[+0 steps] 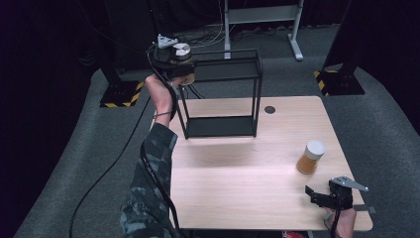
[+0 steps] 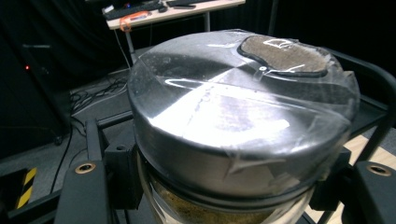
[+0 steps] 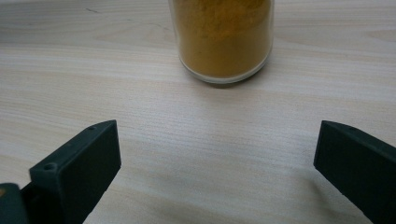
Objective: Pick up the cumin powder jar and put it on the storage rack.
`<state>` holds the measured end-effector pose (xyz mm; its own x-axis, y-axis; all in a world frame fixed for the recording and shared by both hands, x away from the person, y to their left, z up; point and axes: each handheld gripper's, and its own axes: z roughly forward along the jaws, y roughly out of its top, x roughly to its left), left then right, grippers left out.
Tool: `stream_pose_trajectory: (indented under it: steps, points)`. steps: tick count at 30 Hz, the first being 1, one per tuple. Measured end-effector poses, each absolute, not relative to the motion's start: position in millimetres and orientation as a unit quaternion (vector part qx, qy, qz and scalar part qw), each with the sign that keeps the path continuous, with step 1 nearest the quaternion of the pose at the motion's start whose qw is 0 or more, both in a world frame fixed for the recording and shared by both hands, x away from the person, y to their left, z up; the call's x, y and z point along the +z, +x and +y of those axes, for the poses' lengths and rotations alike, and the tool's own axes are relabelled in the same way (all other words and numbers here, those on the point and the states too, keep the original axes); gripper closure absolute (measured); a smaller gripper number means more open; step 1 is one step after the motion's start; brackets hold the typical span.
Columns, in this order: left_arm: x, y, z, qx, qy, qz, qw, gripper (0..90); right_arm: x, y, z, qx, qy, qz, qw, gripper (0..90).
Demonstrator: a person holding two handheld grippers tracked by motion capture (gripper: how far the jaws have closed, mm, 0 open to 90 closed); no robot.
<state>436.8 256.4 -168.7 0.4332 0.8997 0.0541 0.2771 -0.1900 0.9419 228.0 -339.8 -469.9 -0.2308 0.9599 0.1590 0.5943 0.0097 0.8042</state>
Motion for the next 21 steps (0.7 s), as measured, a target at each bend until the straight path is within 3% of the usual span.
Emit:
stream_pose_trajectory:
  steps: [21]
  points:
    - [-170, 472, 248, 0.316, 0.697, 0.44, 0.47, 30.4, -470, 228, -341, 0.405, 0.577, 0.672, 0.226, 0.0]
